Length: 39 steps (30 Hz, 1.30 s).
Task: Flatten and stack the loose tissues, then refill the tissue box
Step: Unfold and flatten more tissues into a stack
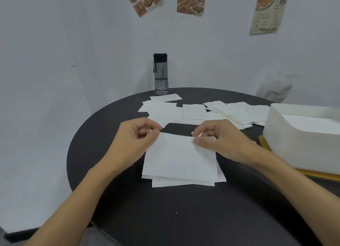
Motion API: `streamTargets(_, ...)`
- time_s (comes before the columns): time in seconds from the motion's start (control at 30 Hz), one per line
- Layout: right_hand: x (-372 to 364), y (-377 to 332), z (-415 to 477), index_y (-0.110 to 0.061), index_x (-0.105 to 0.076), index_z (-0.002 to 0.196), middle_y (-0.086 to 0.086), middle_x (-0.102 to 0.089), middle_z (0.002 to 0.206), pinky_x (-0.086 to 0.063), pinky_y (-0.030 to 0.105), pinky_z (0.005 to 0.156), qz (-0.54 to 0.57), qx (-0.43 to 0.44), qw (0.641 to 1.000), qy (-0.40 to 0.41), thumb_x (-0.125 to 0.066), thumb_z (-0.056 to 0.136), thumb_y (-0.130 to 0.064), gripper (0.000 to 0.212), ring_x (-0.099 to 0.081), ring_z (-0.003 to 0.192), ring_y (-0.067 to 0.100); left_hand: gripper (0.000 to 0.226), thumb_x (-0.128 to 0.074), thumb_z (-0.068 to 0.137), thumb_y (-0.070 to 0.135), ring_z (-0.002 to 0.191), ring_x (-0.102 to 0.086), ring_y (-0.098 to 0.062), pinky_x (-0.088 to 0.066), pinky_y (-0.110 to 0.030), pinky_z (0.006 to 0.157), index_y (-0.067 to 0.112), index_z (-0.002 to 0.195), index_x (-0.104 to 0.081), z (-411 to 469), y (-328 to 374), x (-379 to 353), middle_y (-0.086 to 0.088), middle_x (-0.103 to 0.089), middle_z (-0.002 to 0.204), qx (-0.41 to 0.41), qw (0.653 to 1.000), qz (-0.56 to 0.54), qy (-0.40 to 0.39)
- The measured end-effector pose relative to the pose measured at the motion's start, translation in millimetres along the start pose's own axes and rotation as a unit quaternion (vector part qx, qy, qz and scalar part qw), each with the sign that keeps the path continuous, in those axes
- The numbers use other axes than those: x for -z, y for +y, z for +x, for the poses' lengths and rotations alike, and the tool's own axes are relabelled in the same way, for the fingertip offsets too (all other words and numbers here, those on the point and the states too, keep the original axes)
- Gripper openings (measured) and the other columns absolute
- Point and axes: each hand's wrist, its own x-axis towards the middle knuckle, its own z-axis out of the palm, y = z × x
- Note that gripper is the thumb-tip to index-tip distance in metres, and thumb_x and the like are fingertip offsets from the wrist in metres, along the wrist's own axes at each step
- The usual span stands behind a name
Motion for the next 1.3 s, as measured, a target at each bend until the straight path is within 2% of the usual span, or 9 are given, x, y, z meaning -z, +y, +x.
streamTargets(0.1, -3.1, 3.3, -1.9, -0.029, -0.071, 0.082, -0.01, -0.065, 0.07, -0.05, 0.035, 0.086, -0.052, 0.009, 0.999, -0.011, -0.074, 0.087, -0.025, 0.007, -0.067, 0.094, 0.015, 0.02, -0.064, 0.094, 0.01, 0.056, -0.044, -0.008, -0.039, -0.014, 0.058, 0.025, 0.085, -0.074, -6.7, -6.8, 1.7, -0.009, -0.056, 0.061, 0.006, 0.998, 0.055, -0.04)
streamTargets(0.2, -5.9, 3.7, -4.2, -0.029, -0.072, 0.082, -0.008, -0.068, 0.081, -0.05, 0.026, 0.078, -0.088, 0.016, 0.996, -0.016, -0.075, 0.084, -0.022, 0.007, -0.061, 0.083, 0.007, 0.019, -0.065, 0.092, 0.013, 0.056, -0.049, -0.003, -0.041, -0.013, 0.059, 0.029, 0.085, -0.072, -10.8, -11.6, 2.2, 0.01, -0.064, 0.072, 0.004, 0.99, 0.123, -0.072)
streamTargets(0.33, -9.7, 4.2, -5.9, -0.025, -0.073, 0.086, -0.006, -0.068, 0.085, -0.038, 0.009, 0.072, -0.134, 0.004, 0.99, -0.03, -0.077, 0.082, -0.025, 0.006, -0.055, 0.083, 0.006, 0.011, -0.068, 0.09, 0.027, 0.101, -0.057, -0.003, -0.039, -0.012, 0.08, 0.036, 0.095, -0.07, -12.1, -15.1, 0.6, 0.021, -0.06, 0.106, -0.03, 0.971, 0.192, -0.139)
streamTargets(0.5, -8.8, 7.5, -5.7, -0.03, -0.071, 0.088, -0.009, -0.067, 0.092, -0.039, 0.023, 0.091, -0.158, -0.01, 0.987, -0.039, -0.076, 0.082, -0.032, 0.008, -0.055, 0.09, 0.006, 0.021, -0.064, 0.084, 0.056, 0.119, -0.045, 0.003, -0.029, -0.024, 0.103, 0.045, 0.101, -0.067, -12.5, -17.7, -6.0, 0.03, -0.052, 0.118, -0.039, 0.943, 0.246, -0.218)
streamTargets(0.63, -1.0, 12.7, 0.1, -0.032, -0.065, 0.089, -0.015, -0.062, 0.102, -0.041, 0.039, 0.101, -0.226, -0.008, 0.973, 0.041, -0.072, 0.087, -0.033, 0.008, -0.053, 0.097, 0.007, 0.036, -0.055, 0.075, 0.07, 0.121, -0.043, 0.002, -0.029, -0.025, 0.104, 0.049, 0.101, -0.067, -11.5, -20.6, -4.8, 0.031, -0.052, 0.118, -0.032, 0.946, 0.242, -0.214)
streamTargets(0.73, 8.7, 20.7, 5.0, -0.03, -0.064, 0.096, -0.011, -0.062, 0.106, -0.044, 0.041, 0.101, -0.231, -0.042, 0.966, 0.107, -0.071, 0.087, -0.033, 0.012, -0.055, 0.102, 0.011, 0.028, -0.062, 0.08, 0.064, 0.121, -0.043, 0.001, -0.029, -0.025, 0.104, 0.048, 0.102, -0.067, -11.0, -22.0, -4.6, 0.03, -0.052, 0.119, -0.034, 0.948, 0.238, -0.209)
streamTargets(0.9, 10.5, 33.2, 9.3, -0.02, -0.068, 0.109, -0.009, -0.06, 0.112, -0.045, 0.036, 0.101, -0.244, -0.101, 0.963, 0.063, -0.075, 0.085, -0.036, 0.03, -0.056, 0.11, 0.014, 0.026, -0.061, 0.082, 0.063, 0.121, -0.044, 0.002, -0.028, -0.023, 0.102, 0.047, 0.102, -0.067, -10.8, -24.8, -4.9, 0.029, -0.052, 0.119, -0.046, 0.946, 0.242, -0.208)
streamTargets(1.13, 4.5, 31.5, 27.0, -0.018, -0.071, 0.093, -0.011, -0.062, 0.094, -0.047, 0.031, 0.085, -0.276, -0.065, 0.955, 0.081, -0.063, 0.092, -0.031, 0.016, -0.058, 0.097, 0.013, 0.012, -0.06, 0.091, 0.043, 0.108, -0.055, 0.0, -0.042, -0.037, 0.102, 0.038, 0.092, -0.071, 24.3, -9.9, -17.6, 0.024, -0.061, 0.106, -0.058, 0.941, 0.264, -0.205)
streamTargets(1.3, 8.8, 32.5, 81.7, -0.011, -0.066, 0.117, 0.003, -0.063, 0.122, -0.039, 0.023, 0.088, -0.247, -0.057, 0.964, 0.085, -0.067, 0.093, -0.023, 0.028, -0.057, 0.11, 0.018, 0.033, -0.054, 0.099, 0.038, 0.127, -0.048, -0.018, -0.033, -0.04, 0.108, 0.027, 0.13, -0.06, 64.1, -31.9, -39.7, 0.004, -0.053, 0.138, -0.04, 0.92, 0.384, -0.066)
